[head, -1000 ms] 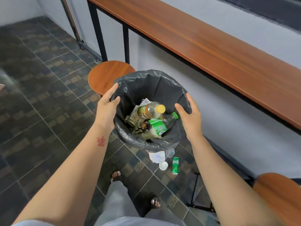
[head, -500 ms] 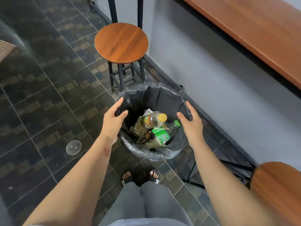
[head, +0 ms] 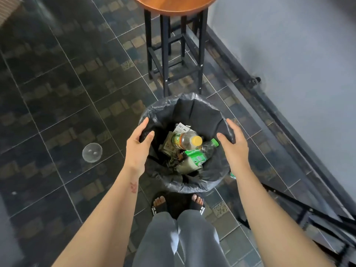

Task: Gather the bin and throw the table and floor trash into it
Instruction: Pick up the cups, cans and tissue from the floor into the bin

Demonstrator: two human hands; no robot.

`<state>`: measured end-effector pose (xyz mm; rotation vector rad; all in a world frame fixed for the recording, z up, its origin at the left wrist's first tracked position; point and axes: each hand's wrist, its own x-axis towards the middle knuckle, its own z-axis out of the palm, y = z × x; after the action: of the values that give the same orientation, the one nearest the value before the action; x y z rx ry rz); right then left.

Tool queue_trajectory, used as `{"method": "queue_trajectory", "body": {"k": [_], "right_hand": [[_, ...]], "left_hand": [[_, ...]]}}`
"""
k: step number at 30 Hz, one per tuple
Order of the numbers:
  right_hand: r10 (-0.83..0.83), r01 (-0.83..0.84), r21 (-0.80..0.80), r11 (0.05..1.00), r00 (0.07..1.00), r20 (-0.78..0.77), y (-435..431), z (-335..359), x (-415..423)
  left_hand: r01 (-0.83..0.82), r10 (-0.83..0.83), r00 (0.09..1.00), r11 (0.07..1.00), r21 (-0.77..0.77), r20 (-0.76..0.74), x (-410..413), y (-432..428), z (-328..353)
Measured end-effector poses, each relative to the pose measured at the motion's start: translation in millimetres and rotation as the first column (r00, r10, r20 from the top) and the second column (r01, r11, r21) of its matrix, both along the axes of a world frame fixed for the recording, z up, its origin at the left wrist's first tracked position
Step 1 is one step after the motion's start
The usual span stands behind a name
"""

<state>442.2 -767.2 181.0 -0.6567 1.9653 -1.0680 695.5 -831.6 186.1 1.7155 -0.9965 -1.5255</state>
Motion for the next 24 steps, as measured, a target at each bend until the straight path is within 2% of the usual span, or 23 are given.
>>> {"method": "queue_trajectory", "body": {"k": [12, 20, 24], "right_hand": [[0.171, -0.173, -0.090, 0.981, 0.985, -0.029, -100.3, -205.7, 39.0], [0.262, -0.271, -0.169, 0.948, 0.962, -0.074, -161.0, -278.2, 72.8], [0.308, -0.321, -0.153, 0.935, 0.946, -0.102, -175.1, -299.9, 77.9]], "left_hand": [[-0.190, 0.194, 0.980, 0.979, -0.075, 0.047, 44.0, -58.4, -206.9], [-0.217, 0.253, 0.956, 0.951, -0.222, 0.147, 75.3, -107.7, -270.9], [-0.183, 0.245, 0.944, 0.946, -0.268, 0.219, 80.2, -119.3, -294.6]]}}
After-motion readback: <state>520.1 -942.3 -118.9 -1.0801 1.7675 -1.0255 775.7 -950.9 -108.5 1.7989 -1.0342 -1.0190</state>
